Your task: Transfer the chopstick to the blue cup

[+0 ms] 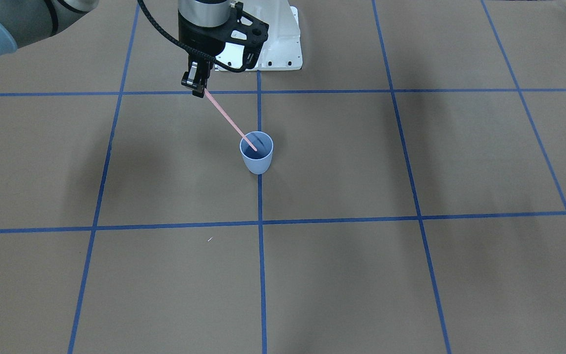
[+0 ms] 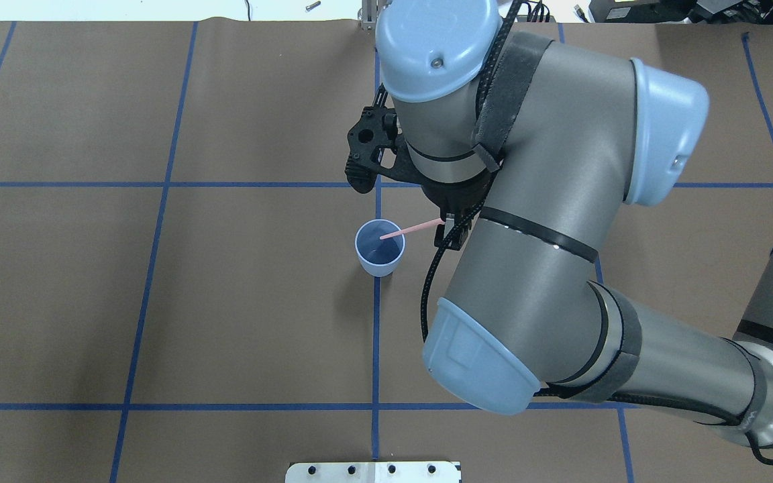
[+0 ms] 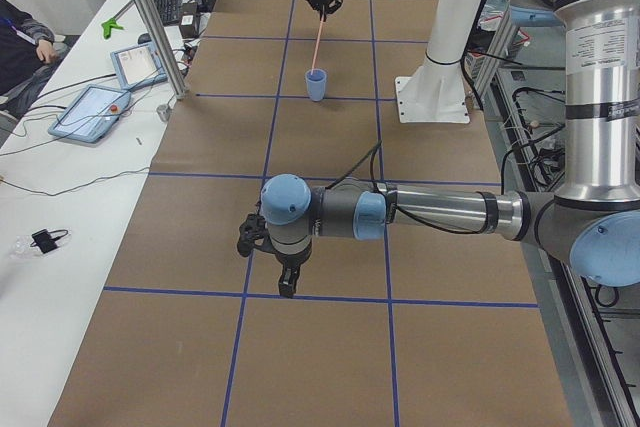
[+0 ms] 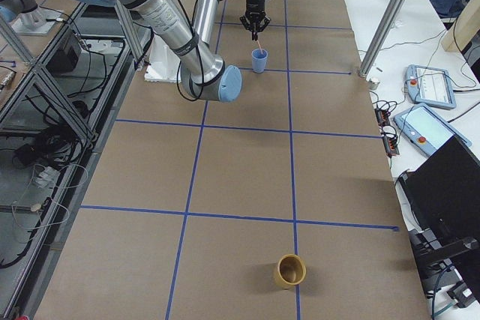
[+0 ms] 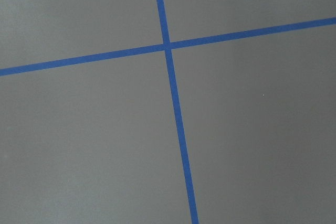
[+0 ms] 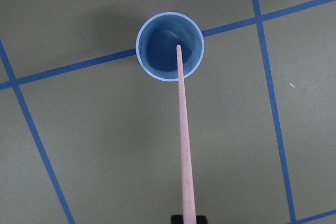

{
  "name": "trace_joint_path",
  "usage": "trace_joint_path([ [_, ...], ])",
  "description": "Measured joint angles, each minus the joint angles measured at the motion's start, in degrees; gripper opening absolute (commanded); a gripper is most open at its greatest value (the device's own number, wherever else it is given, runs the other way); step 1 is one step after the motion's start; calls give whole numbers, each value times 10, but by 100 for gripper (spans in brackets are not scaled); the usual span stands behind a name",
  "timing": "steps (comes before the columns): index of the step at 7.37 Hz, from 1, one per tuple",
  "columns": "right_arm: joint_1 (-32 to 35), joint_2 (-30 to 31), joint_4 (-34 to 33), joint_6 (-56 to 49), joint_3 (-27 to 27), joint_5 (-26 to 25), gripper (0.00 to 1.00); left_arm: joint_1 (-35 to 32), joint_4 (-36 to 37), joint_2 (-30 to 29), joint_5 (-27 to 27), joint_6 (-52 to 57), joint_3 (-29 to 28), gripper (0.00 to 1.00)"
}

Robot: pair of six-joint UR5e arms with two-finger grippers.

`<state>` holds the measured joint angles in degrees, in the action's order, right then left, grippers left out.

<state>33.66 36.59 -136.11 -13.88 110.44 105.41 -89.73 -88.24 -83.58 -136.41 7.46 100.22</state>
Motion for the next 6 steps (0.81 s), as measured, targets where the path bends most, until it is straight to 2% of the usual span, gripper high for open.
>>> trace_joint_path([
  [4, -26, -3, 1, 6, -17, -18, 0, 0, 0, -1, 0, 1, 0, 99],
  [5, -30, -4, 3, 17, -22, -18, 15, 0, 0, -1, 0, 1, 0, 99],
  [6, -35, -4, 6, 27, -27, -19, 49, 0, 0, -1, 0, 1, -1, 99],
])
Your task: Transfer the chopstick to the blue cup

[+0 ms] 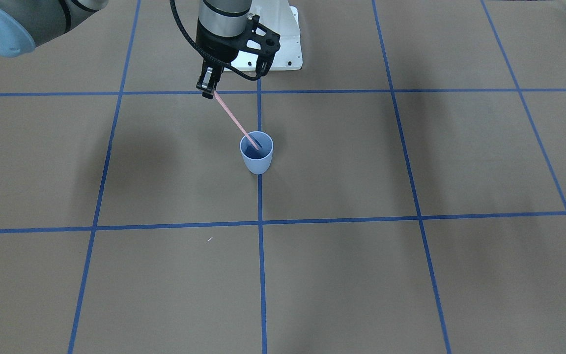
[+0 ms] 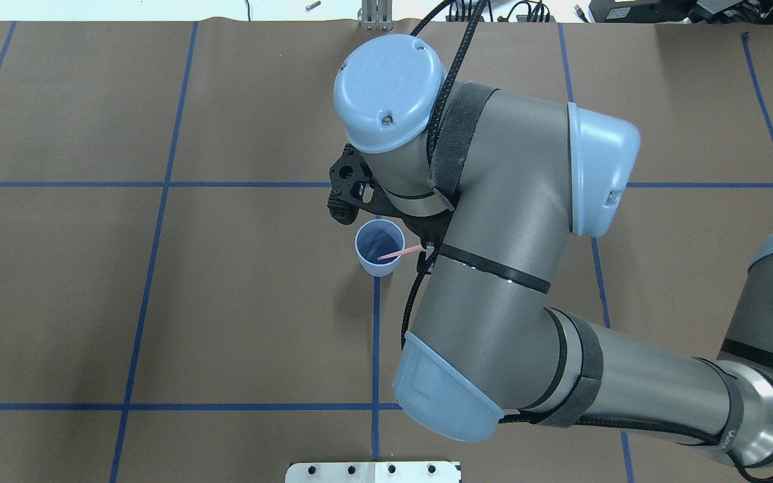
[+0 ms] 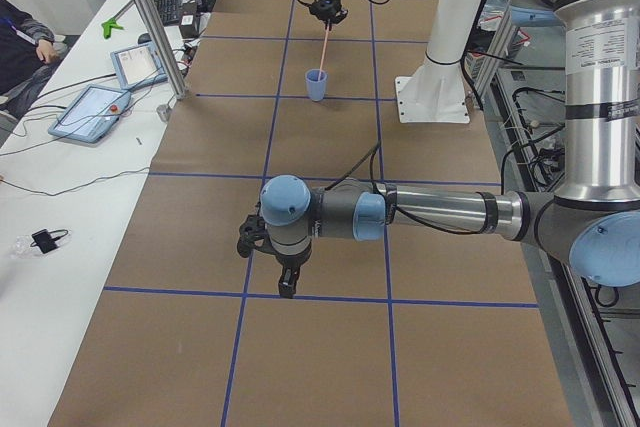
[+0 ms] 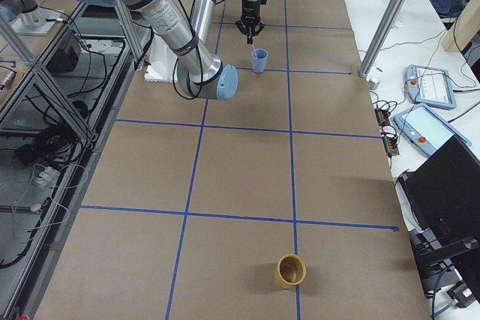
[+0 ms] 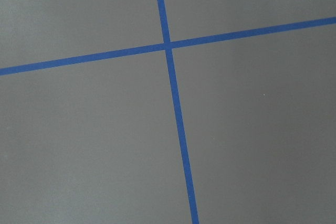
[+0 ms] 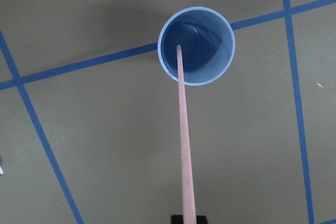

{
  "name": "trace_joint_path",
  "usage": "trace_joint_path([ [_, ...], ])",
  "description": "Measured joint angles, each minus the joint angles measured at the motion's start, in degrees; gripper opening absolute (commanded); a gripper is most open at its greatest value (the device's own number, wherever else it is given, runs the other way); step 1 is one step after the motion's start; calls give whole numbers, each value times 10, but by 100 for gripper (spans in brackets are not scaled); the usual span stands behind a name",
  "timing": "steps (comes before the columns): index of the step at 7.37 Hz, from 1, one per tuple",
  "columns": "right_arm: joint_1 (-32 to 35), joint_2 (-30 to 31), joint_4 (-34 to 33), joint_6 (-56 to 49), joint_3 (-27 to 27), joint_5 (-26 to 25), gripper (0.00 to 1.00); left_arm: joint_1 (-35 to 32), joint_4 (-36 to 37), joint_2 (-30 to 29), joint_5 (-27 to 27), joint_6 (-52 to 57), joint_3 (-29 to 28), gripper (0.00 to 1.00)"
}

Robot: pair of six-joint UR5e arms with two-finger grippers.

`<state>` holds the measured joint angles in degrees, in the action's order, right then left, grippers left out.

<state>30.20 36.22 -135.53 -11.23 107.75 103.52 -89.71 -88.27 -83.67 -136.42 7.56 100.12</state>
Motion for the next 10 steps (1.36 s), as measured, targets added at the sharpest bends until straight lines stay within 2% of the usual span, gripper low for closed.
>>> trace_joint_path([
  [2, -9, 18, 70, 6, -6, -2, 98, 1, 0, 0, -1, 0, -2, 99],
  [4, -14, 35, 141, 4, -7, 0, 100, 1, -1, 0, -1, 1, -7, 99],
  [8, -7, 34, 173, 9, 31, 3, 100, 1, -1, 0, -1, 1, -8, 99],
  [10, 35, 49, 218, 41, 44, 5, 100, 0, -1, 0, -1, 1, -8, 99],
])
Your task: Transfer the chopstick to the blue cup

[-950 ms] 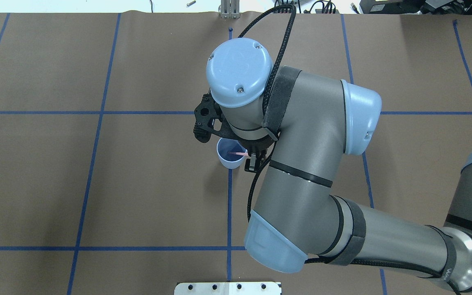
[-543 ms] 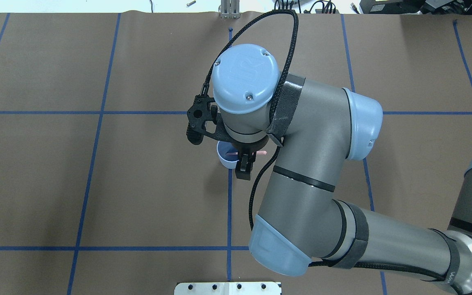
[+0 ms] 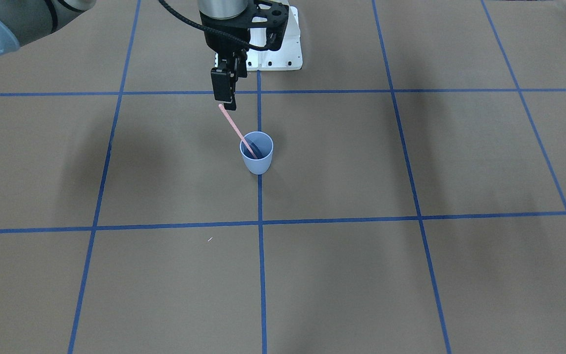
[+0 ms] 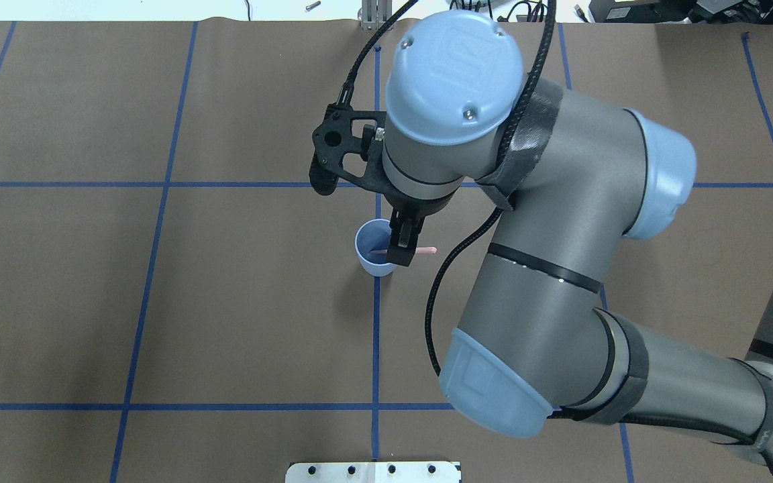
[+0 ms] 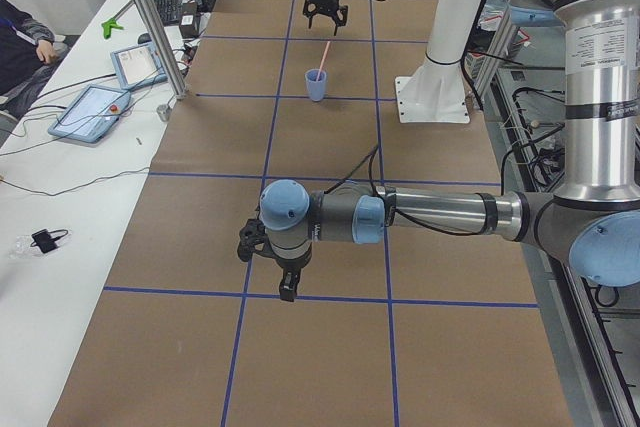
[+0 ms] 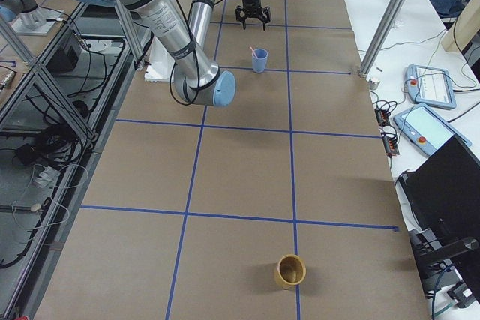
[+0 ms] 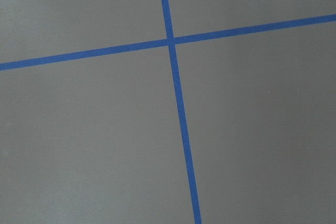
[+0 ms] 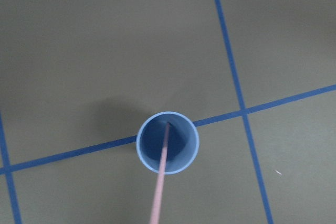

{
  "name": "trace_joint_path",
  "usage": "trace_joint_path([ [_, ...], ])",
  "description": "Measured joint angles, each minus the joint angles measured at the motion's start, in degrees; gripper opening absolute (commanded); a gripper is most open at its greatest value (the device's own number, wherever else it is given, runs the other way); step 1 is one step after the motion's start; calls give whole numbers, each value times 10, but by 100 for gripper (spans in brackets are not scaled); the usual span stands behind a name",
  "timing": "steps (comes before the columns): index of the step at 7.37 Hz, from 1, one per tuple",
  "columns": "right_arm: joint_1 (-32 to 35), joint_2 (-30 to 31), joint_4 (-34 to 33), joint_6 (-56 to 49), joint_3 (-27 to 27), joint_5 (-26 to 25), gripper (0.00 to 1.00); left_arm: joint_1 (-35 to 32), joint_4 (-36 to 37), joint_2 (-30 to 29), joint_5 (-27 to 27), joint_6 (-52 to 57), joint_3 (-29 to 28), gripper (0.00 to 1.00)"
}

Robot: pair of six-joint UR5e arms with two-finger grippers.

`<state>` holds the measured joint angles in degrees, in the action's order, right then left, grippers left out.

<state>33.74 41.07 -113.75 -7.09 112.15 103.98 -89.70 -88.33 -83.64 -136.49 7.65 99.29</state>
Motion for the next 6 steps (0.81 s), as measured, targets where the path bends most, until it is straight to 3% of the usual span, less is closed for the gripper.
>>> trace_joint_path([
  [2, 94, 40, 47, 24, -2, 9, 100, 0, 0, 2, 0, 1, 1, 99],
  [4, 210, 72, 61, -17, -36, 79, 100, 0, 0, 3, -1, 1, 2, 99],
  [6, 295, 132, 96, -29, -66, 117, 100, 0, 1, 4, 0, 0, 1, 99],
])
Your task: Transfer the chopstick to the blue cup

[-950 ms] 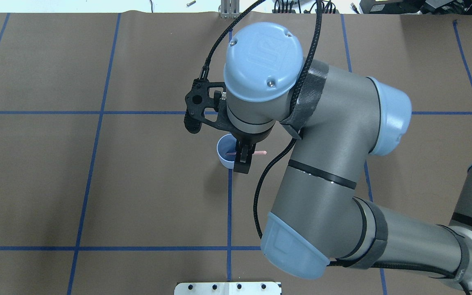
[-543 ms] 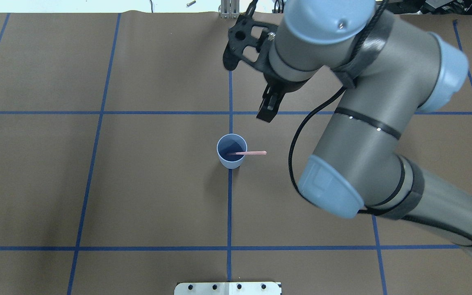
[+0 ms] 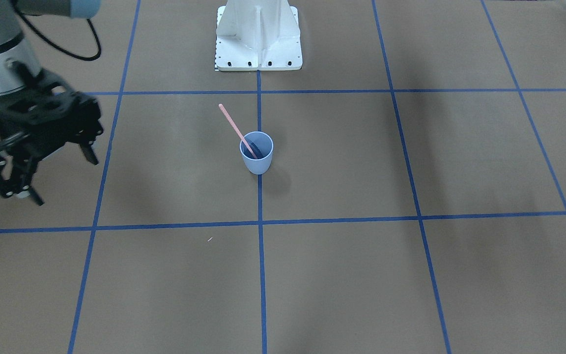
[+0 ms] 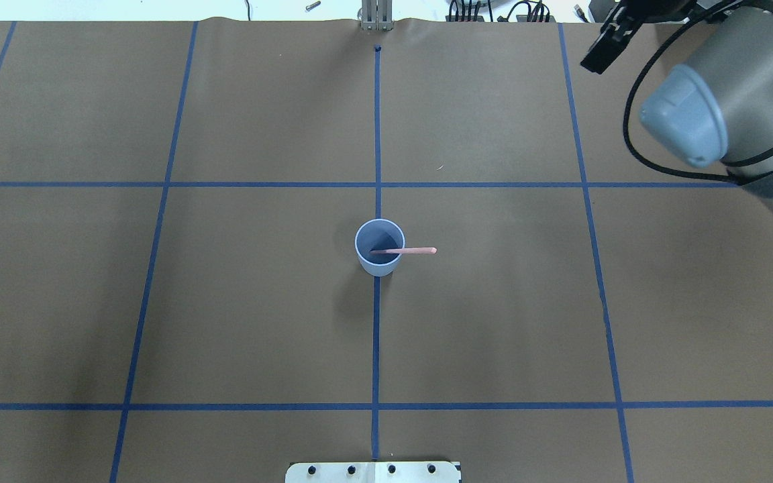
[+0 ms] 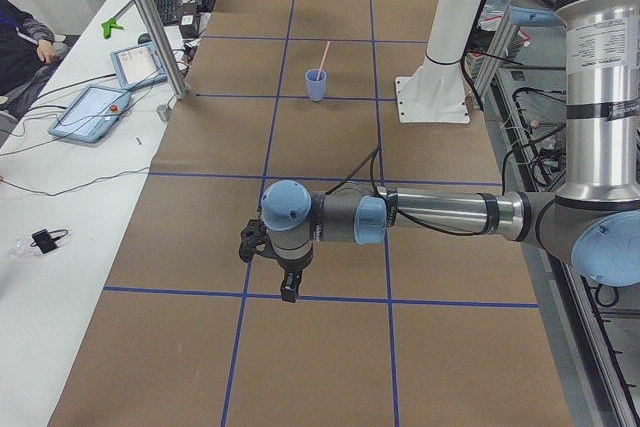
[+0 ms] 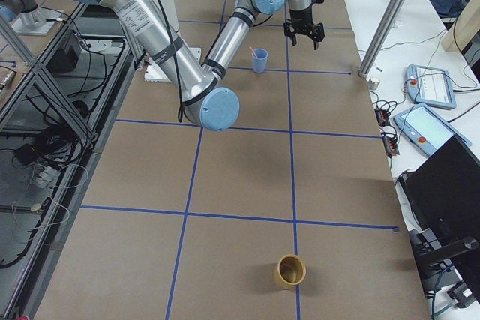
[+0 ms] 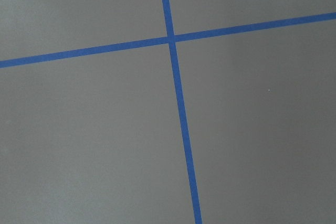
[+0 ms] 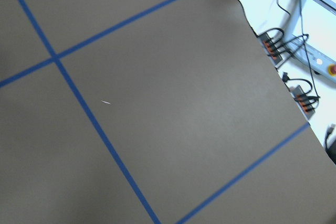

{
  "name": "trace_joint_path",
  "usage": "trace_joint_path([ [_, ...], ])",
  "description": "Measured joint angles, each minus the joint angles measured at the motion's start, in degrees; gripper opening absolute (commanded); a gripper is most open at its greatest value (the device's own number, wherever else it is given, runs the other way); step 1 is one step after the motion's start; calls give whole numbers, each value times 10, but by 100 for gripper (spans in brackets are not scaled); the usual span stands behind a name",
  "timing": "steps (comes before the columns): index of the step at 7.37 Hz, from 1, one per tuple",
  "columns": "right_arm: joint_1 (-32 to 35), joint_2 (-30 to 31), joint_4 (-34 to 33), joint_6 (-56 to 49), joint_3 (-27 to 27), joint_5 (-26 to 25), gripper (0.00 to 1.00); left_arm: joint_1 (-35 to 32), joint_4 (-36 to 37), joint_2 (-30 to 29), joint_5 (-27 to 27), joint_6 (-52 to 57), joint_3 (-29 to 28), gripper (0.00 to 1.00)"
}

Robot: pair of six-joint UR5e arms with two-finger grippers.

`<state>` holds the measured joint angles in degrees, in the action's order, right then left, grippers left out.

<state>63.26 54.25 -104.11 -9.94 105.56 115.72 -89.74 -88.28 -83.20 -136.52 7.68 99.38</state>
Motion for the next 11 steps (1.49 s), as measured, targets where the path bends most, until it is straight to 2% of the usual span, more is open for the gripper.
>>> trace_joint_path([
  [2, 78, 54, 11, -2, -34, 43, 100, 0, 0, 5, 0, 0, 3, 99],
  [5, 213, 148, 11, -8, -92, 135, 100, 0, 0, 6, 0, 0, 6, 99],
  [8, 286, 253, 11, -4, -101, 145, 100, -1, 0, 6, 0, 0, 8, 99],
  [11, 295, 308, 15, 0, -94, 129, 100, 0, 0, 5, -1, 0, 8, 99],
])
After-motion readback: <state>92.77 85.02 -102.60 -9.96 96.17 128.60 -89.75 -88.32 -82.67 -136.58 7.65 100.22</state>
